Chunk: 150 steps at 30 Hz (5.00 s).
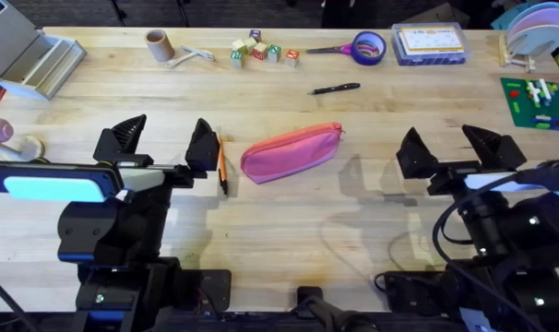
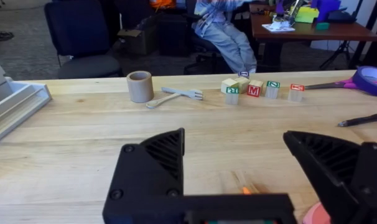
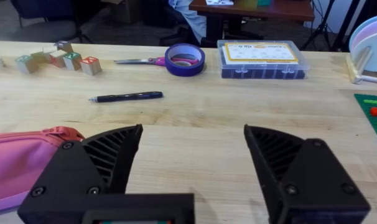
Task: Unzip the bag, pick up the pens from the table one at a time and place them inside, then zip the bag closed.
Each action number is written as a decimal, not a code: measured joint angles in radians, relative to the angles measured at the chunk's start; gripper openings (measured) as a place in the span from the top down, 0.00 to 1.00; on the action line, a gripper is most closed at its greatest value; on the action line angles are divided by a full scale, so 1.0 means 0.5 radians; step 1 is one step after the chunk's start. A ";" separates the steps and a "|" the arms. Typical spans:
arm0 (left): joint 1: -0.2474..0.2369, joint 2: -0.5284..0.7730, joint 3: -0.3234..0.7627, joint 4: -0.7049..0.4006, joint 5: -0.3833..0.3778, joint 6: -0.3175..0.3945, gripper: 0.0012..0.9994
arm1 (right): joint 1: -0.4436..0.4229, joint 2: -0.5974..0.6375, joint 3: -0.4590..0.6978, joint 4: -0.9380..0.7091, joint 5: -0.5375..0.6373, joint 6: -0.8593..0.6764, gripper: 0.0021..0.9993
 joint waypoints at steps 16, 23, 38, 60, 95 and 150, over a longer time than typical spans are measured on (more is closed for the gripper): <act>0.000 0.000 0.000 -0.001 0.000 0.000 0.01 | 0.000 0.000 0.003 -0.020 0.008 -0.003 0.00; 0.000 0.001 0.047 -0.209 0.030 0.002 0.01 | 0.000 0.000 0.058 -0.119 -0.018 -0.007 0.00; 0.000 0.481 1.030 -0.996 0.250 0.185 0.01 | 0.000 0.770 1.125 -0.727 -0.083 -0.014 0.00; 0.000 1.372 1.930 -1.763 0.700 0.738 0.01 | 0.000 1.473 2.013 -1.229 -0.209 -0.014 0.00; 0.000 1.422 1.930 -2.201 0.978 2.007 0.01 | 0.000 1.473 2.013 -1.321 -0.210 -0.028 0.00; 0.000 3.178 1.930 -1.860 1.672 2.568 0.50 | 0.000 1.473 2.013 -1.239 -0.208 -0.269 0.00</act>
